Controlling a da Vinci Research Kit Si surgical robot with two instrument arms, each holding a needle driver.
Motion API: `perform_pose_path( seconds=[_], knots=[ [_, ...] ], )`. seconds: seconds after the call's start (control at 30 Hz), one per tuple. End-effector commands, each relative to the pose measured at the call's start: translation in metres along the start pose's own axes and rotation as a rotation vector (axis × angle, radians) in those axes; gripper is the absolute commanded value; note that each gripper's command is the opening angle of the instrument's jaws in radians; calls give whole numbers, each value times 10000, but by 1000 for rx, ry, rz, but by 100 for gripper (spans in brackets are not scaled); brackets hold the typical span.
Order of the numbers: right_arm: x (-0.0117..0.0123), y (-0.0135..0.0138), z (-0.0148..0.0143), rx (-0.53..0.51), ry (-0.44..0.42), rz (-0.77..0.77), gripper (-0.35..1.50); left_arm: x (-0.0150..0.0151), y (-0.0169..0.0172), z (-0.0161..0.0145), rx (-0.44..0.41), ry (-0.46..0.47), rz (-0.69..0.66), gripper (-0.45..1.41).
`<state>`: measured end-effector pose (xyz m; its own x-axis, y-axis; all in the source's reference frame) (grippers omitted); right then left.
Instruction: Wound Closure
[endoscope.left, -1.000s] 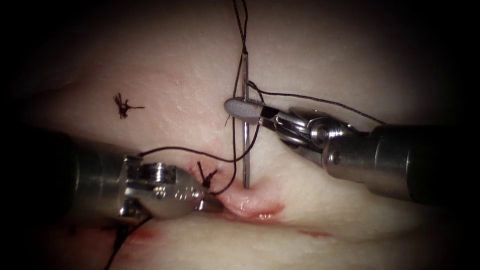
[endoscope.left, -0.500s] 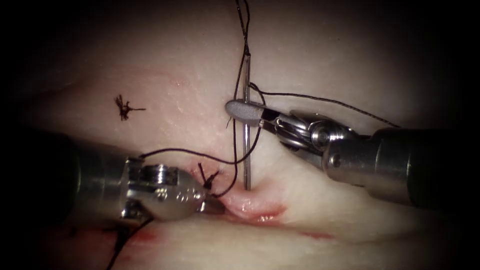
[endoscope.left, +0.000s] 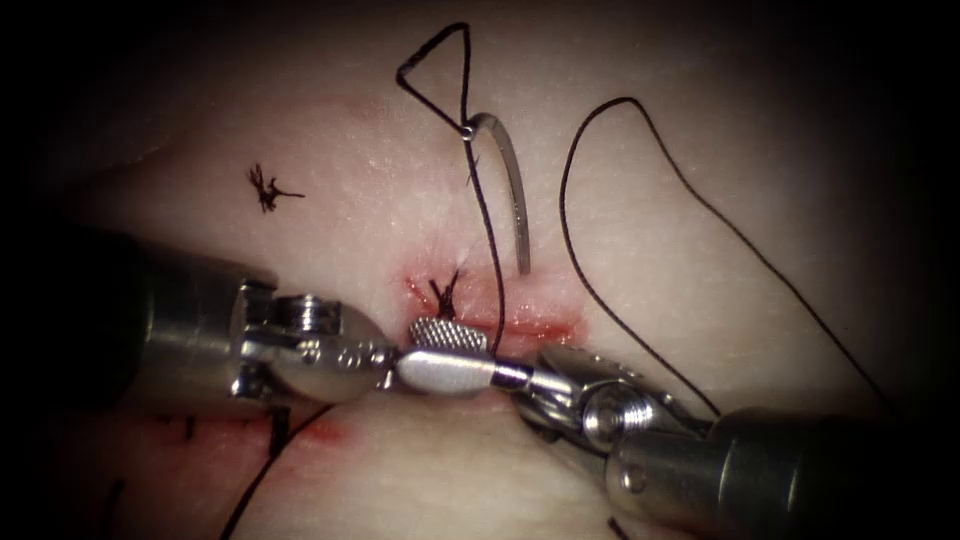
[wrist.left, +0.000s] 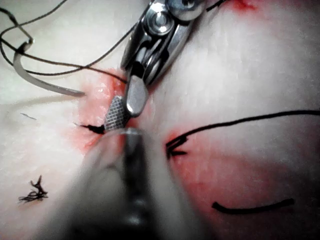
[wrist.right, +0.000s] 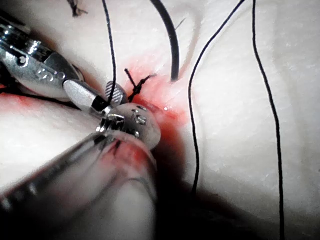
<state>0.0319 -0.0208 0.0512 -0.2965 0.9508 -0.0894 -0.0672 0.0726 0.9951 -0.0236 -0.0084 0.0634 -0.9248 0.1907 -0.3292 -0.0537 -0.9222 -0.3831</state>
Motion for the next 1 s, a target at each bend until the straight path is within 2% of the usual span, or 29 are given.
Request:
perform_pose_path(
  seconds=[0.03, 0.13, 0.23, 0.43, 0.53, 0.67, 0.73, 0.8, 0.87, 0.93, 0.97, 1.0],
  knots=[
    [14, 0, 5, 0, 5, -55, 123, 2, 0, 6, -2, 2, 1, -45],
    [33, -3, -4, -5, 7, -94, 125, 2, 0, 6, -3, 2, 2, -45],
    [59, -9, -26, -2, -3, -134, 121, 2, 0, 6, -3, 2, 2, -45],
    [83, -14, -53, 29, -38, -226, 125, 2, 0, 5, -4, 2, 2, -45],
    [90, -17, -64, 39, -102, -370, 126, 2, -1, 3, -6, 3, 2, -45],
    [93, -18, -66, 1, -311, -560, 145, 3, -1, -2, -8, 6, 1, -45],
    [95, -18, -65, -5, -355, -653, 146, 4, 0, -7, -11, 12, 1, -45],
    [99, -18, -65, 19, -356, -761, 140, 5, 1, -14, -13, 21, -1, -45],
    [102, -19, -64, 29, -357, -799, 135, 8, 2, -23, -11, 34, -6, -45],
    [106, -19, -61, -4, -338, -832, 135, 10, 4, -31, -9, 37, -10, -45],
    [113, -19, -55, -69, -317, -855, 146, 14, 6, -40, -6, 46, -16, -45],
    [113, -19, -55, -69, -317, -855, 146, 14, 6, -40, -6, 46, -16, -45]
  ],
)
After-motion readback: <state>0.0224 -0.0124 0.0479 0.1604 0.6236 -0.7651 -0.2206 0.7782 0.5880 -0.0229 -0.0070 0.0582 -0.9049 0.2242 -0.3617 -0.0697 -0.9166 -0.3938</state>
